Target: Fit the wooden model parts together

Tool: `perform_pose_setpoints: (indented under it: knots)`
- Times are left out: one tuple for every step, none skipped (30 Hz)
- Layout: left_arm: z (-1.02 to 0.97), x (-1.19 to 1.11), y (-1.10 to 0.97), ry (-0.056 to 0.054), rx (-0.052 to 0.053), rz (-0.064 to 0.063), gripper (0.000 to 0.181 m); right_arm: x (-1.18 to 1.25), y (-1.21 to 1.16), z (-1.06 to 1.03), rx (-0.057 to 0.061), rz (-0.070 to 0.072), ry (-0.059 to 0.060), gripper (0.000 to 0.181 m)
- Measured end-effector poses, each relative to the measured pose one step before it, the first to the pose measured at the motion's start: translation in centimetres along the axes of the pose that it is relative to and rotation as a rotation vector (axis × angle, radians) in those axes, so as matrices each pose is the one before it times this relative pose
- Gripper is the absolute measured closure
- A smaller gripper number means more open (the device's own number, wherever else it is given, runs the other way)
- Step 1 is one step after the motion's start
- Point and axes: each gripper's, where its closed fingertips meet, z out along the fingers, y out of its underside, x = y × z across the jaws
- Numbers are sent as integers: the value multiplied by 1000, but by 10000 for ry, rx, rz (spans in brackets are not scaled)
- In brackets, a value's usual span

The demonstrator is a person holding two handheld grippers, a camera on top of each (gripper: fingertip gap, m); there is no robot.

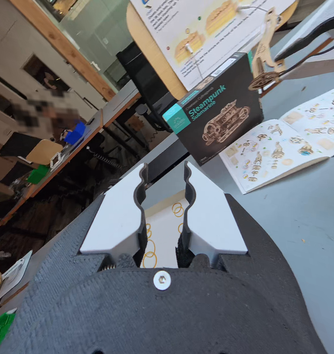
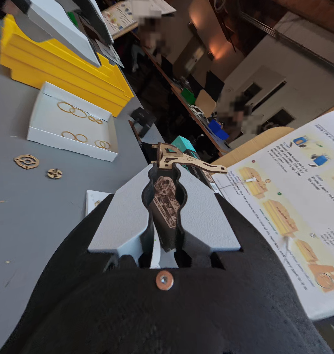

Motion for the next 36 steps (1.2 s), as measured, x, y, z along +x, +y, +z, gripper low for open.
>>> perform_pose_setpoints:
  knots:
    - [-10,-1064,185,-575,-100,-45,145,642,106,4,-536,-506,563,167]
    - [1,-949,173,-513,-94,26,145,337,68,24,-510,-481,369,167]
    - [27,-713,143,-360,-61,4,145,162,89,49,-486,-411,250,167]
    - [59,-454,114,-189,-34,-61,147,91,106,57,-429,-284,197,167]
    - [94,-340,135,-116,-57,-124,149,32,59,77,-321,-155,141,167]
    - [138,-304,178,-115,-87,-112,148,-102,155,100,-331,-18,29,167]
    - [151,-280,216,-130,-112,-53,147,-200,216,123,-340,9,-49,167]
    - [167,-209,227,-109,-106,16,146,-108,185,98,-275,-40,11,167]
    - [156,-195,167,-118,-78,8,144,77,127,35,-213,-94,133,167]
    - [140,-195,175,-119,-82,-15,144,167,129,1,-202,-133,182,167]
    - [144,-88,181,-43,-96,2,143,97,213,0,-257,-137,115,167]
    - [128,-4,210,9,-105,6,142,82,304,-3,-316,-105,87,167]
    - [135,-30,232,-12,-132,-8,138,50,281,9,-279,-63,54,167]
    - [113,-105,300,-44,-190,17,135,-53,167,36,-169,8,-9,167]
    - [99,-183,312,-91,-194,45,132,-89,50,45,-99,61,-27,167]
    - [69,-303,224,-149,-126,55,131,-122,28,53,-95,50,-42,167]
    - [49,-372,163,-183,-78,56,130,-165,25,23,-102,-22,-55,167]
    - [43,-439,156,-223,-88,41,129,-77,54,20,-117,-85,13,167]
    - [32,-442,155,-209,-94,50,128,-25,31,-8,-107,-161,56,167]
    - [15,-409,156,-178,-88,41,128,-27,-16,-21,-55,-234,67,167]
    - [10,-369,144,-136,-81,35,127,89,-49,-38,-38,-199,139,167]
    - [-15,-389,123,-130,-57,29,126,194,-149,-62,41,-153,188,167]
    - [-23,-431,99,-151,-47,26,125,142,-250,-84,127,-123,148,167]
    - [-40,-487,87,-185,-41,33,122,154,-271,-94,144,-64,136,167]
    - [-66,-563,68,-221,-31,29,119,171,-281,-95,155,-55,141,167]
    - [-91,-579,24,-217,-9,11,118,160,-250,-89,139,-76,130,167]
    - [-104,-547,7,-171,10,-12,118,147,-130,-71,63,-72,114,167]
    - [-91,-513,1,-142,15,-30,118,48,-25,-34,-10,-75,44,167]
    - [-75,-437,11,-101,9,-45,118,-23,42,3,-45,-72,5,167]
    - [-66,-315,28,-41,6,-63,117,0,63,25,-42,-52,29,167]
    - [-53,-227,6,-6,16,-67,117,-80,100,63,-58,-31,-20,167]
    - [-36,-203,13,-18,13,-49,117,-146,151,91,-95,-14,-58,167]
    - [-13,-147,16,-27,5,-12,118,-110,122,103,-70,-21,-30,167]
    - [12,-116,30,-34,-1,1,118,-99,91,85,-49,-26,-12,167]
    - [32,-88,15,-30,-7,3,117,-110,106,91,-66,-36,-26,167]
    - [44,-77,32,-33,-11,4,117,-84,110,75,-64,-48,-13,167]
